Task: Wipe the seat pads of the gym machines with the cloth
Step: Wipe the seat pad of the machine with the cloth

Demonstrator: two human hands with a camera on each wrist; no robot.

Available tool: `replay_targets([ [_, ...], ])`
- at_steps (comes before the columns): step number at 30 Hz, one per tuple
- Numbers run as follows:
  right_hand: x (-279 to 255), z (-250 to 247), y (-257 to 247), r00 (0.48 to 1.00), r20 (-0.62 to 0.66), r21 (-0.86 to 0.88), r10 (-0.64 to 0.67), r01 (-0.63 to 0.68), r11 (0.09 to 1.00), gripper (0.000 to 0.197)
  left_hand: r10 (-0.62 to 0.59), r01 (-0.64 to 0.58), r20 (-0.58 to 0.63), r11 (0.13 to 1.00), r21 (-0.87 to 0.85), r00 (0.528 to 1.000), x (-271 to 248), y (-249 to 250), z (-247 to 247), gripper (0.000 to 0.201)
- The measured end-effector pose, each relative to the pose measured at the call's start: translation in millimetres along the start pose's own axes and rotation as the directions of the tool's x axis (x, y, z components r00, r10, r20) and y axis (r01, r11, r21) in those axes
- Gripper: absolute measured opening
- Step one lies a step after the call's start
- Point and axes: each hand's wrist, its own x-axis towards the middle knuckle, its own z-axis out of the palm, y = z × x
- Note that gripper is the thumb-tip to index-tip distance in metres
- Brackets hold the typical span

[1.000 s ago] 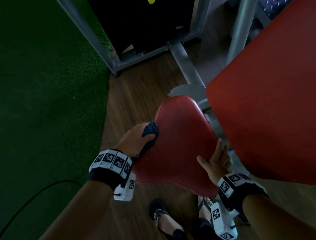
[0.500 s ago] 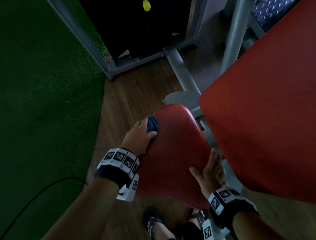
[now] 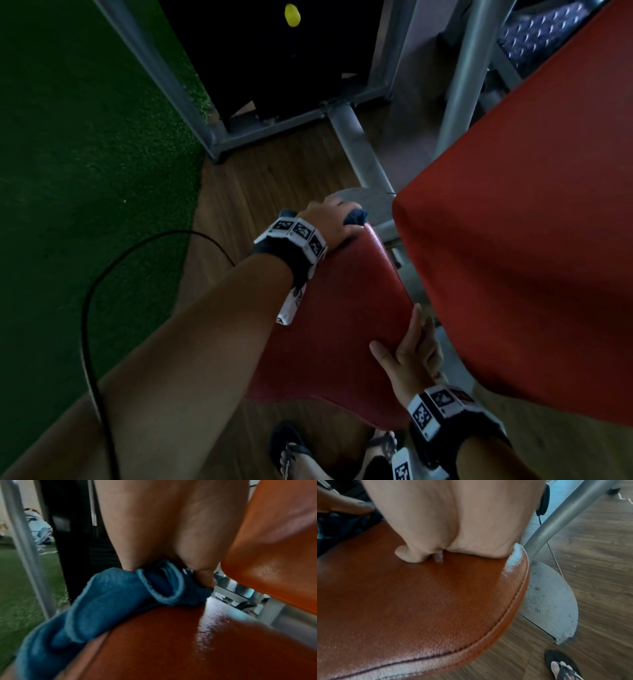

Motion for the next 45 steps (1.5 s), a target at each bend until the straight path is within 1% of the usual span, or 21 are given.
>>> replay_targets([
  [4,0.7,0.9,0.0,1.000,-0.002,0.044,-0.002,0.002,0.999,0.104,0.065,-0.064,0.003,0.995,-0.075,0.998,-5.2,-14.2,-6.4,0.051],
  [7,1.8,1.9,0.4,1.000,0.004,0.052,0.002,-0.002,0.999,0.104,0.054,-0.049,0.032,0.989,-0.141,0.998,-7.1,-28.7,-11.3,0.056],
  [10,4.0,3.5,1.9,1.000,0.002,0.056,0.009,-0.009,0.998,0.105,0.046,-0.039,0.058,0.991,-0.130,0.997,-3.2,-29.9,-7.9,0.060],
  [13,4.9,4.0,2.7,1.000,0.008,0.060,0.011,-0.012,0.998,0.105,0.036,-0.032,0.029,0.992,-0.125,0.999,-0.1,-22.8,-3.3,0.060],
  [15,5.4,3.2,1.4,1.000,0.004,0.051,0.010,-0.010,0.999,0.105,0.058,-0.058,-0.003,0.990,-0.132,0.998,-2.4,-20.7,-1.8,0.059],
  [17,5.3,1.5,0.3,1.000,0.012,0.045,0.019,-0.019,0.999,0.105,0.084,-0.085,-0.010,0.984,-0.156,0.996,-8.4,-23.3,-2.6,0.058],
  [20,5.5,1.0,-0.2,1.000,0.023,0.043,0.021,-0.022,0.999,0.104,0.119,-0.117,0.006,0.982,-0.151,0.993,-28.6,-38.1,-6.5,0.060],
  [23,4.8,2.1,-0.2,1.000,0.004,0.055,0.016,-0.016,0.998,0.104,0.115,-0.109,0.025,0.981,-0.162,0.993,-61.0,-62.0,-9.8,0.059],
  [26,5.8,4.0,-0.2,1.000,-0.012,0.064,0.010,-0.009,0.998,0.105,0.108,-0.094,0.098,0.985,-0.146,0.989,-110.1,-87.1,-1.3,0.063],
  [27,6.6,4.6,0.1,1.000,-0.014,0.069,0.006,-0.005,0.998,0.105,0.109,-0.094,0.100,0.984,-0.150,0.989,-129.6,-93.9,4.0,0.063],
  [29,7.1,5.2,0.6,1.000,-0.015,0.072,-0.004,0.005,0.997,0.105,0.028,-0.020,0.042,0.983,-0.183,0.999,-170.2,-101.1,16.1,0.056],
  [30,7.3,5.6,0.6,1.000,-0.018,0.072,-0.005,0.006,0.997,0.105,-0.032,0.030,-0.008,0.978,-0.205,0.999,-189.3,-103.3,23.4,0.051],
  [32,6.8,5.4,0.1,1.000,-0.013,0.091,0.009,-0.008,0.996,0.104,-0.112,0.083,-0.133,0.975,-0.207,0.985,-223.9,-103.2,39.2,0.049],
  [34,6.8,4.6,-0.8,1.000,0.006,0.117,0.012,-0.013,0.993,0.104,-0.119,0.080,-0.244,0.983,-0.163,0.962,-248.2,-101.2,56.3,0.048],
  [37,6.2,2.4,-1.5,1.000,0.025,0.119,0.010,-0.013,0.993,0.107,-0.126,0.097,-0.340,0.990,-0.102,0.932,-267.5,-94.7,74.8,0.044],
  [39,5.7,2.5,-2.2,0.999,0.033,0.109,0.005,-0.009,0.994,0.110,-0.122,0.103,-0.370,0.992,-0.072,0.921,-273.0,-87.3,80.3,0.045],
  [45,3.3,2.3,-3.3,1.000,0.026,0.118,0.006,-0.009,0.993,0.110,-0.155,0.165,-0.399,0.986,-0.009,0.904,-277.3,-60.9,84.1,0.045],
])
